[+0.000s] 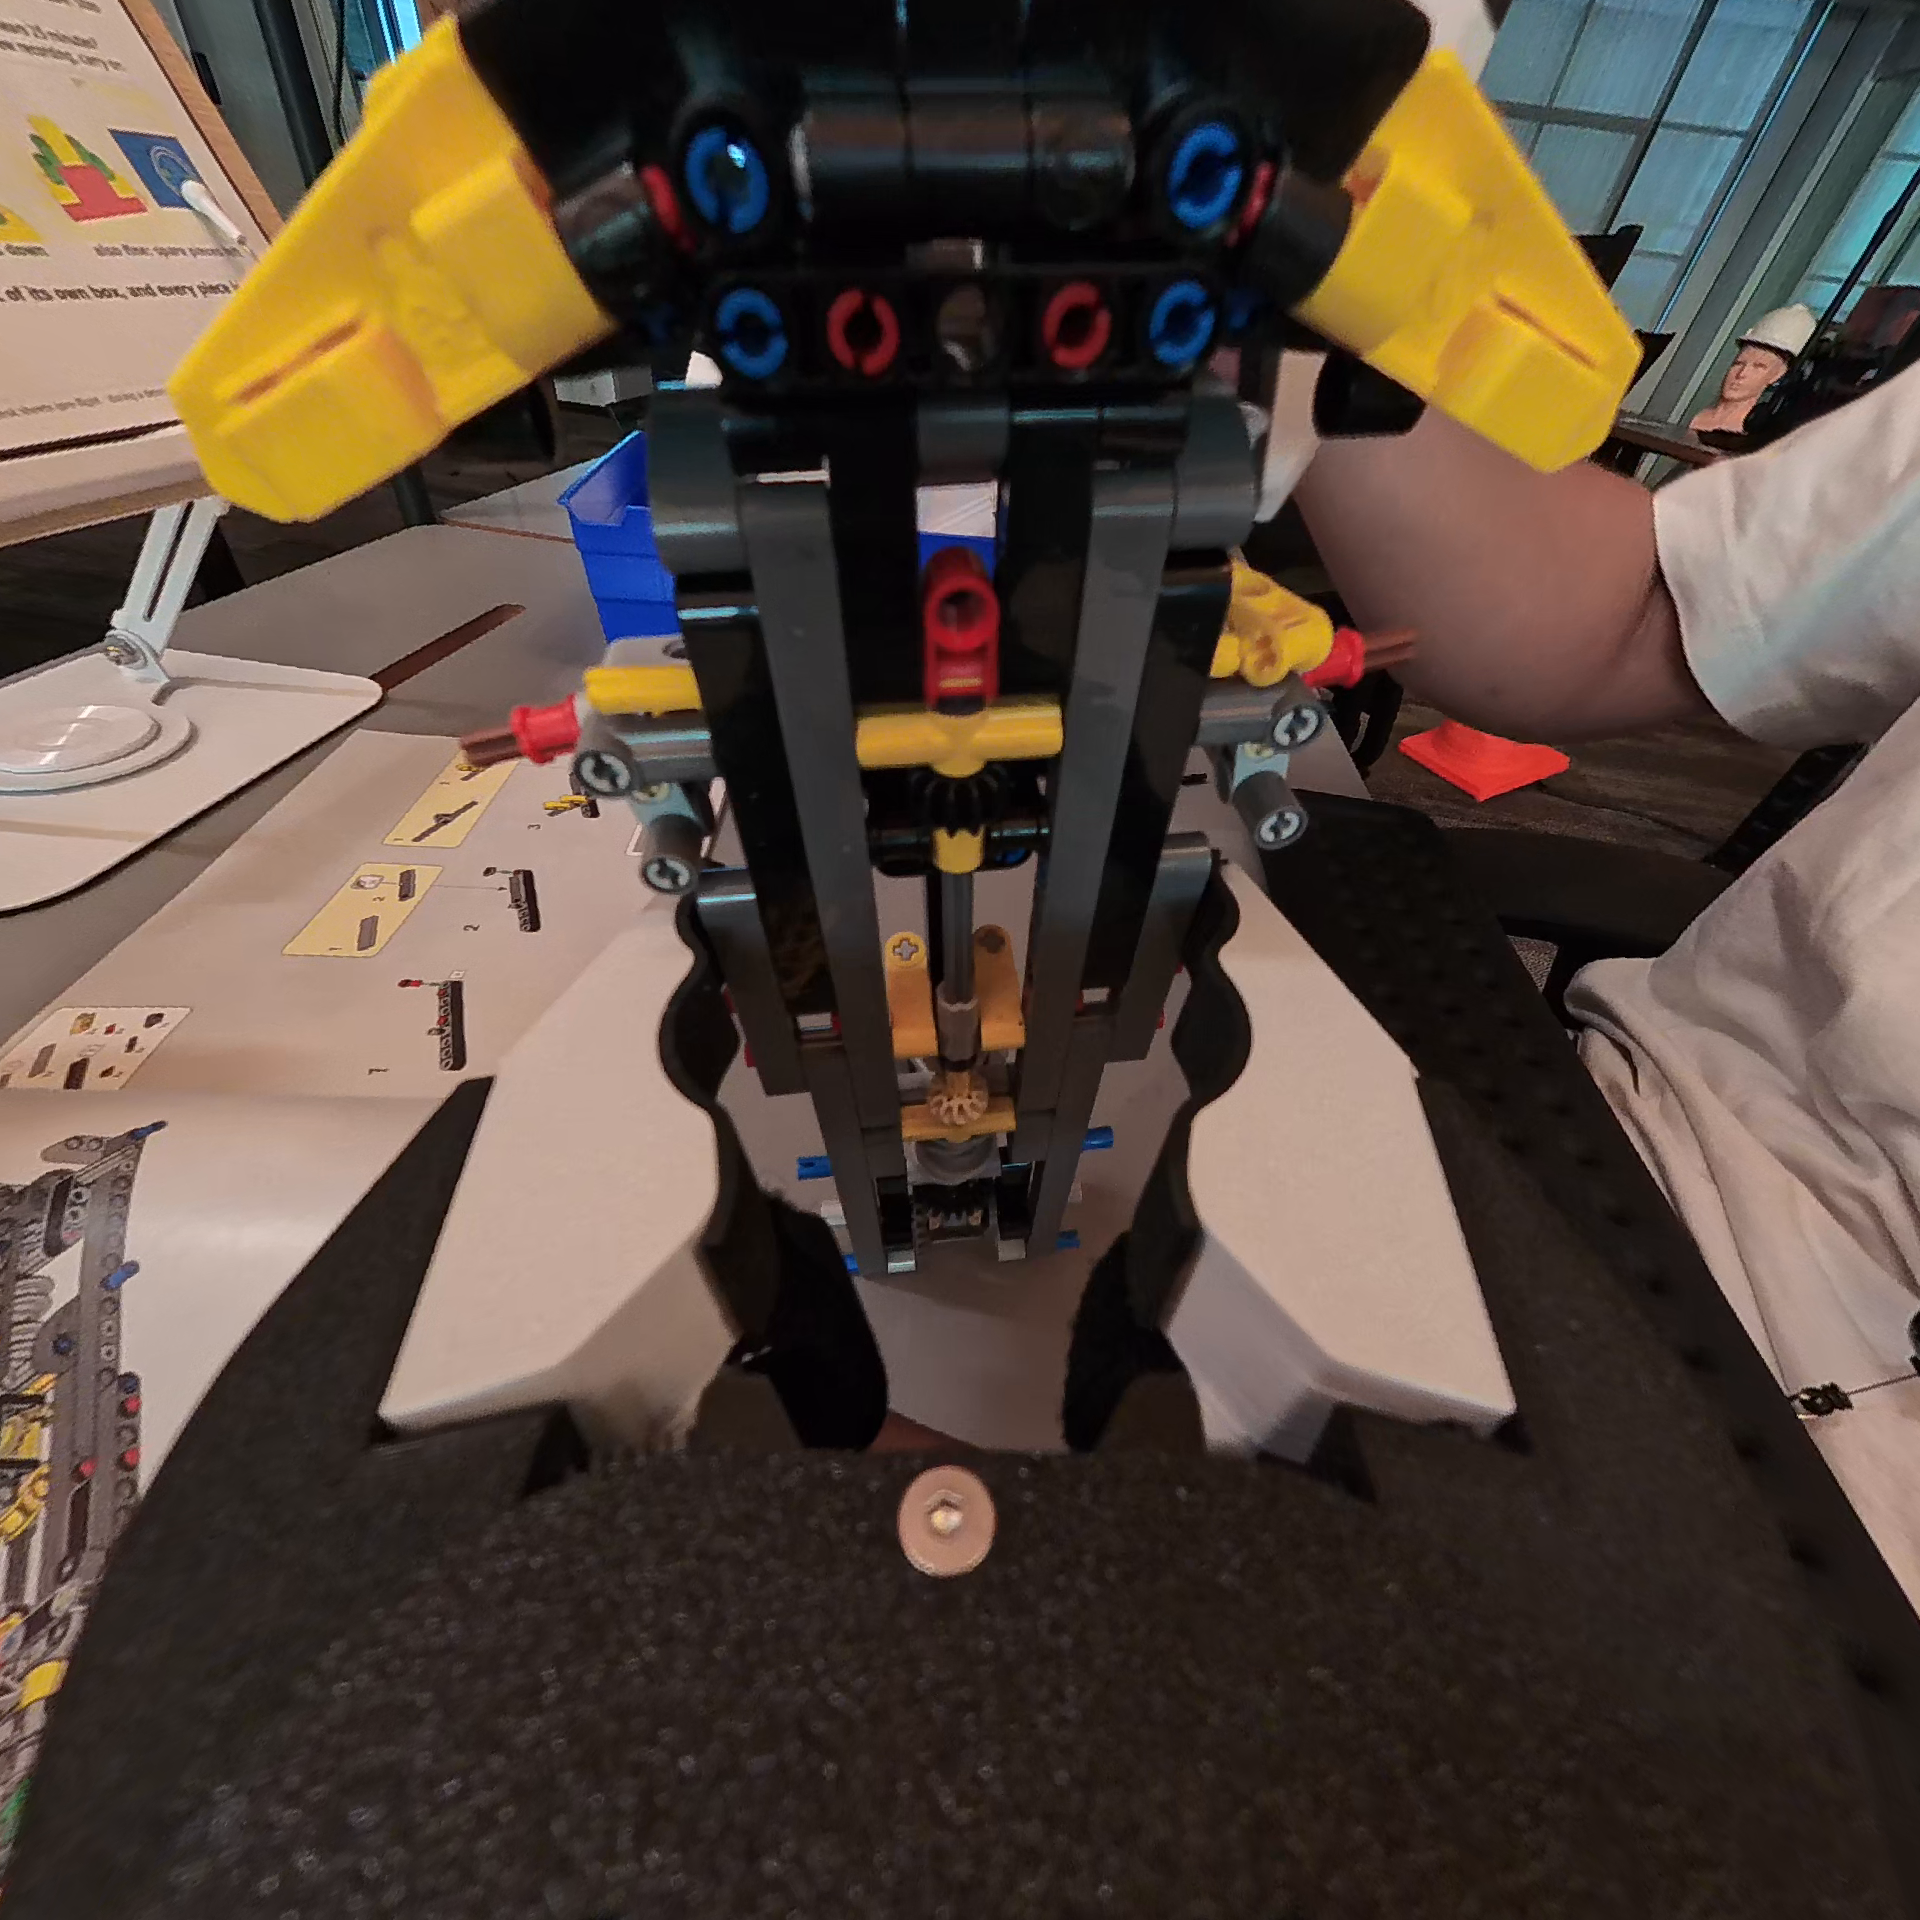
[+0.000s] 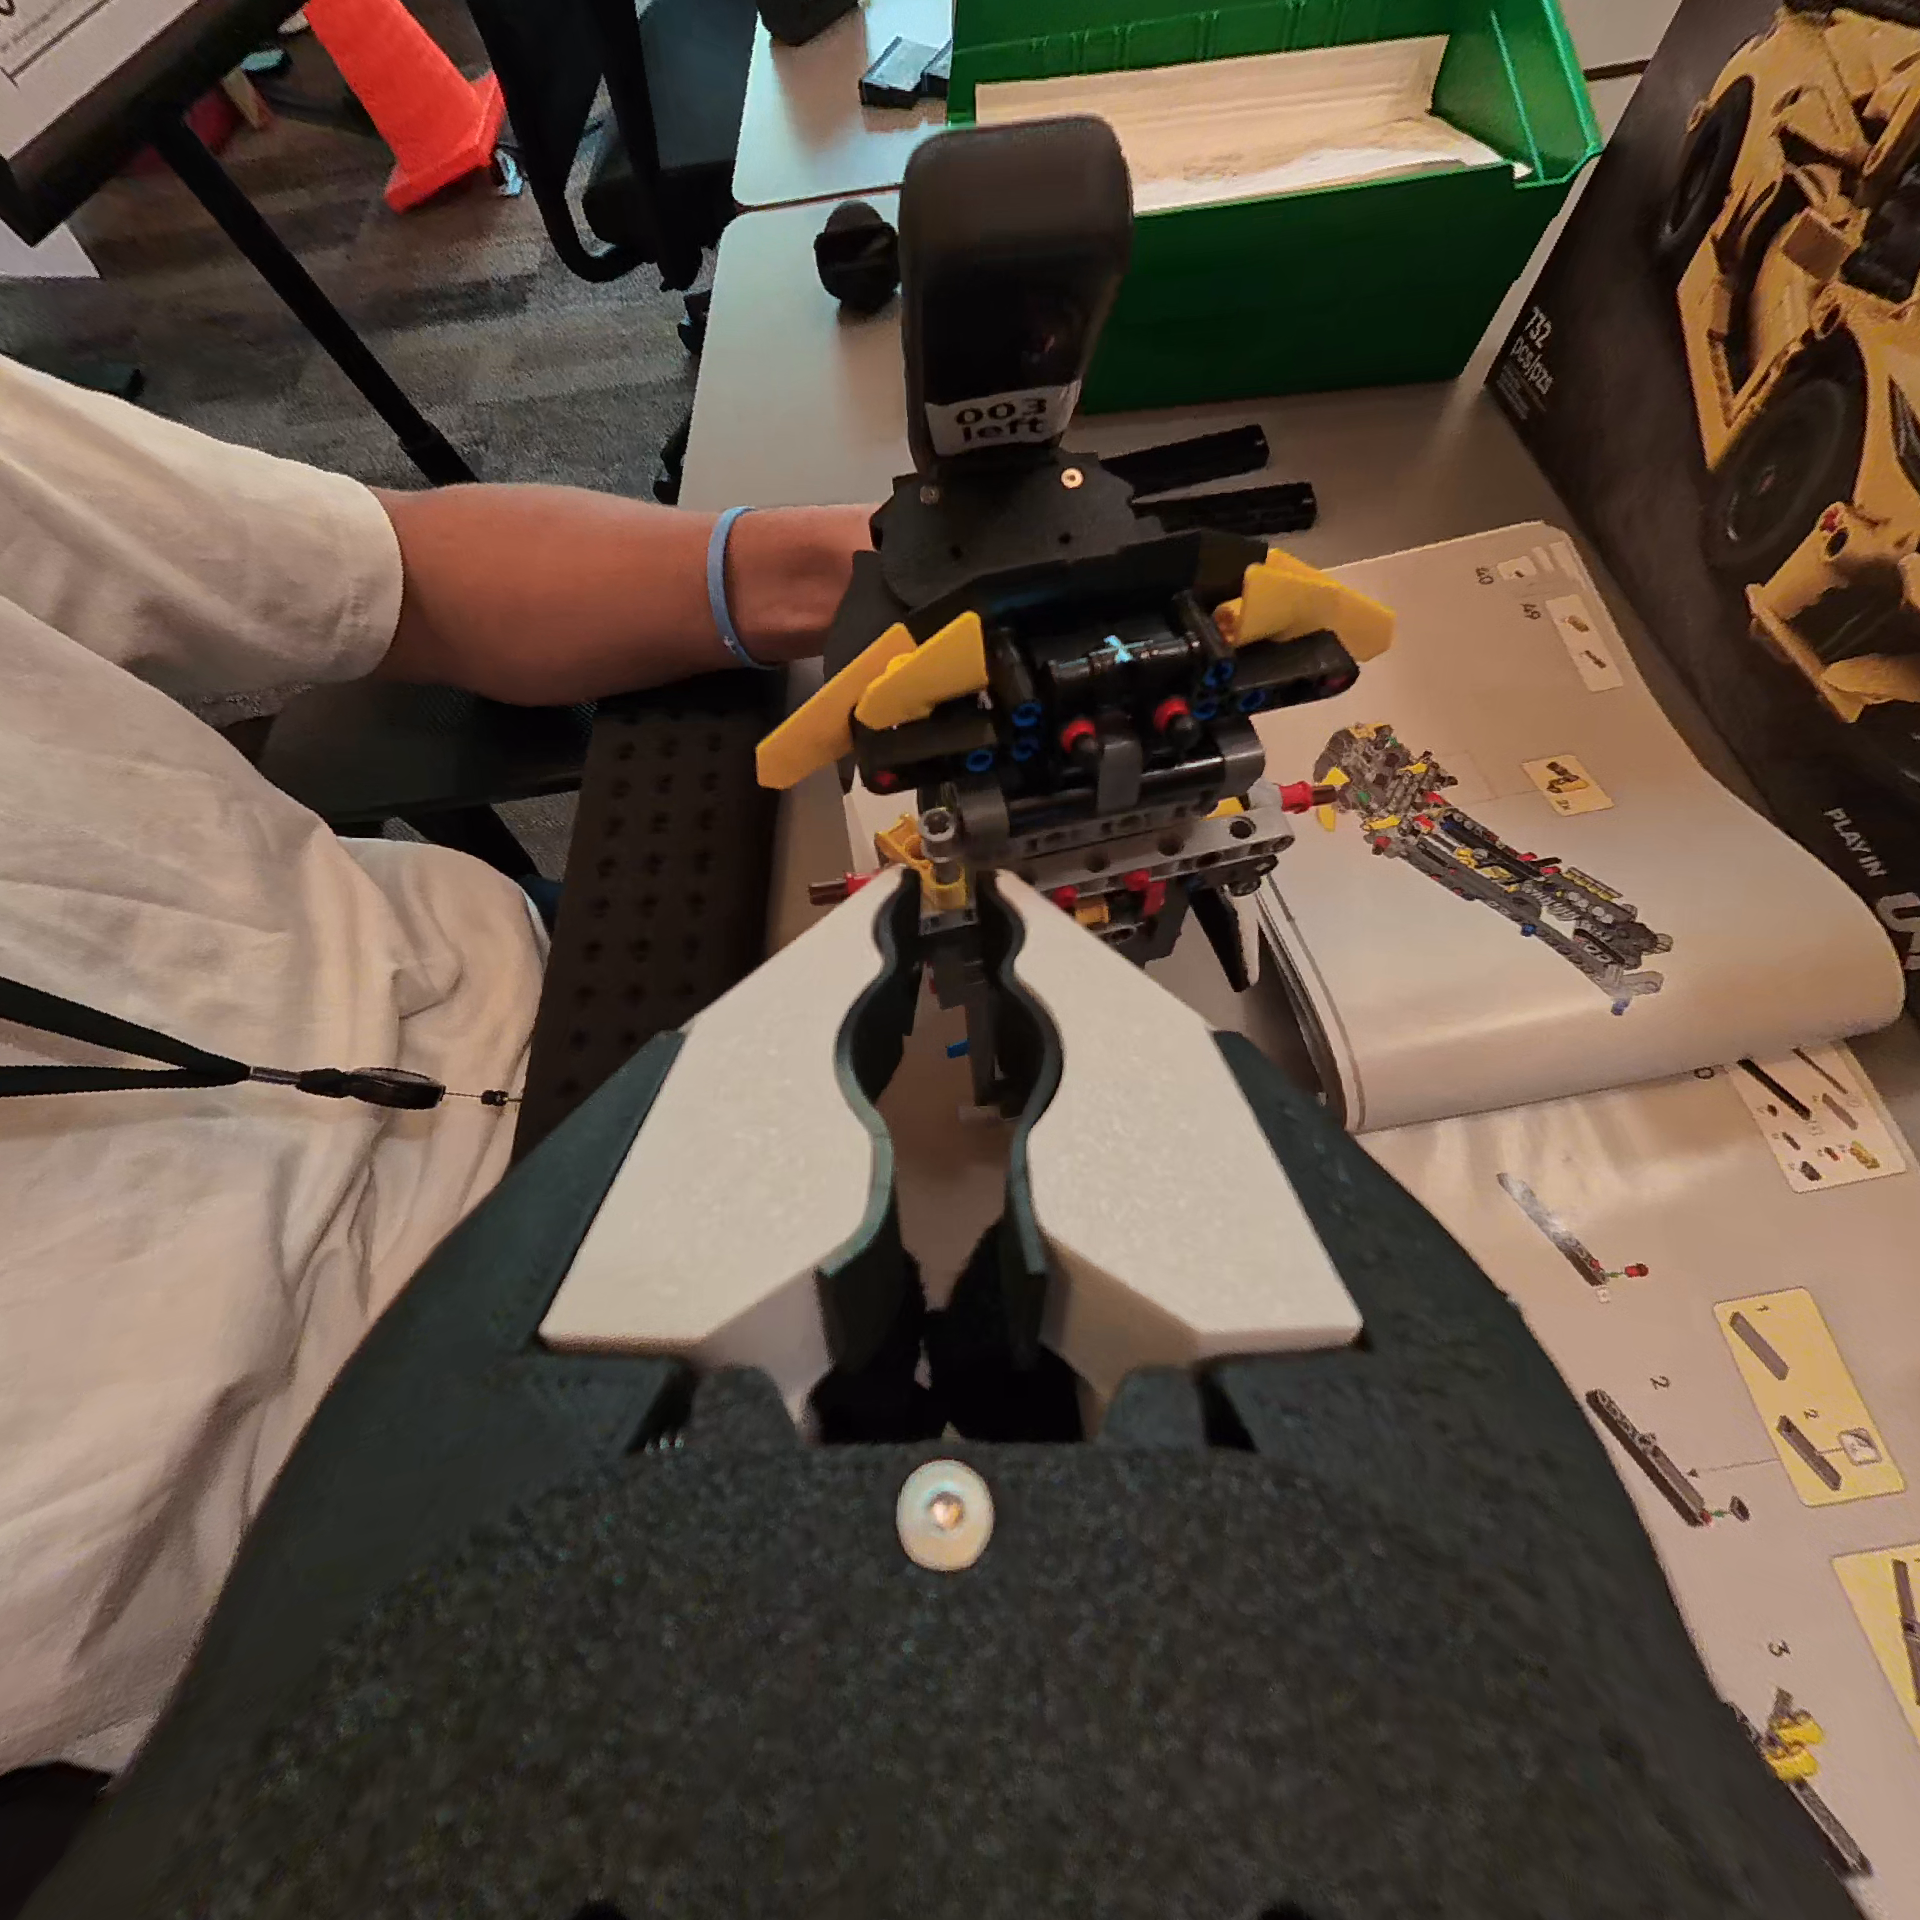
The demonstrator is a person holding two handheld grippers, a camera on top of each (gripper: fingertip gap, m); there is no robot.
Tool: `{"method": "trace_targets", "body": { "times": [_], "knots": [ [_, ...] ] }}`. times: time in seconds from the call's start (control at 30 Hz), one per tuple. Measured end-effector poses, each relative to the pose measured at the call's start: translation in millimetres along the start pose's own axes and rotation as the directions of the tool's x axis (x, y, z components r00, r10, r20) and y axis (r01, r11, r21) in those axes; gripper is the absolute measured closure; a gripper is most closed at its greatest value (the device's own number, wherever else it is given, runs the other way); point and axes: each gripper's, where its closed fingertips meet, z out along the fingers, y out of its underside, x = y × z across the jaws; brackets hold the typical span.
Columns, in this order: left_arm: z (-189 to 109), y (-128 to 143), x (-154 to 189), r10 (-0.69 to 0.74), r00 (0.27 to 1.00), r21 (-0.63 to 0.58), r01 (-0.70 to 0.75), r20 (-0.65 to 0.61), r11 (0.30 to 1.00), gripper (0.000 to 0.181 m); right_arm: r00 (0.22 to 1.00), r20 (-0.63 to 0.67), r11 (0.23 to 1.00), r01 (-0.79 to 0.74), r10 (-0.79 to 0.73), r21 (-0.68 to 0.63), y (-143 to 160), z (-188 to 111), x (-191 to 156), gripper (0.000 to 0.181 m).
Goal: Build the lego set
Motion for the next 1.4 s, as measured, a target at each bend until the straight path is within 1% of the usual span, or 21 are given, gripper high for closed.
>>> {"method": "trace_targets", "body": {
  "times": [0.1,0.3,0.4,0.57,0.73,0.8,0.93,0.97,1.1,1.23,1.3,1.4],
  "knots": [
    [0.0,-0.1,-0.7,-0.004,1.000,0.000,0.004,0.004,1.000,0.097,1.000,0.018,0.999,-0.005,0.005,0.046,-2.4,1.9,-3.1,0.162],
    [0.3,-0.3,-2.0,-0.010,1.000,0.000,0.010,0.012,1.000,0.097,0.999,-0.050,0.995,0.000,0.005,0.098,-2.4,7.5,3.8,0.161],
    [1.2,-0.4,-1.6,-0.008,1.000,-0.002,0.008,0.013,1.000,0.097,0.998,-0.069,0.994,-0.008,0.015,0.105,-1.6,9.1,3.1,0.155],
    [3.0,-0.6,-2.0,-0.010,1.000,-0.010,0.010,0.027,1.000,0.097,0.988,-0.154,0.992,-0.015,0.034,0.123,0.3,9.1,10.2,0.151],
    [3.3,-0.7,-2.1,-0.011,0.999,-0.011,0.012,0.033,1.000,0.097,0.982,-0.185,0.991,-0.011,0.036,0.137,2.3,7.7,10.7,0.151],
    [4.0,-0.8,-1.7,-0.009,0.999,-0.012,0.010,0.032,1.000,0.097,0.981,-0.192,0.990,0.002,0.025,0.140,3.2,6.4,11.2,0.148],
    [4.7,-0.9,-1.8,-0.009,0.999,-0.014,0.010,0.035,1.000,0.097,0.988,-0.154,0.977,0.052,-0.020,0.205,0.7,5.9,9.2,0.127],
    [5.1,-0.9,-1.7,-0.009,0.999,-0.014,0.010,0.035,1.000,0.097,0.989,-0.144,0.971,0.057,-0.023,0.231,-0.2,6.2,11.2,0.125],
    [8.3,-0.9,0.5,0.008,0.999,-0.022,-0.007,0.037,1.000,0.096,0.999,-0.035,0.947,0.019,-0.008,0.321,0.5,7.7,14.5,0.122],
    [12.8,0.1,4.3,0.039,0.998,-0.045,-0.036,0.047,0.998,0.097,0.999,0.019,0.921,0.031,-0.042,0.389,4.1,7.8,16.0,0.117],
    [14.4,0.2,3.9,0.041,0.997,-0.056,-0.037,0.062,0.998,0.097,0.998,0.027,0.909,0.048,-0.065,0.414,4.0,7.8,15.4,0.116],
    [15.6,-0.2,1.5,0.024,0.996,-0.059,-0.019,0.085,0.998,0.096,0.995,0.020,0.904,0.080,-0.098,0.420,5.9,7.6,14.3,0.109]
  ]
}}
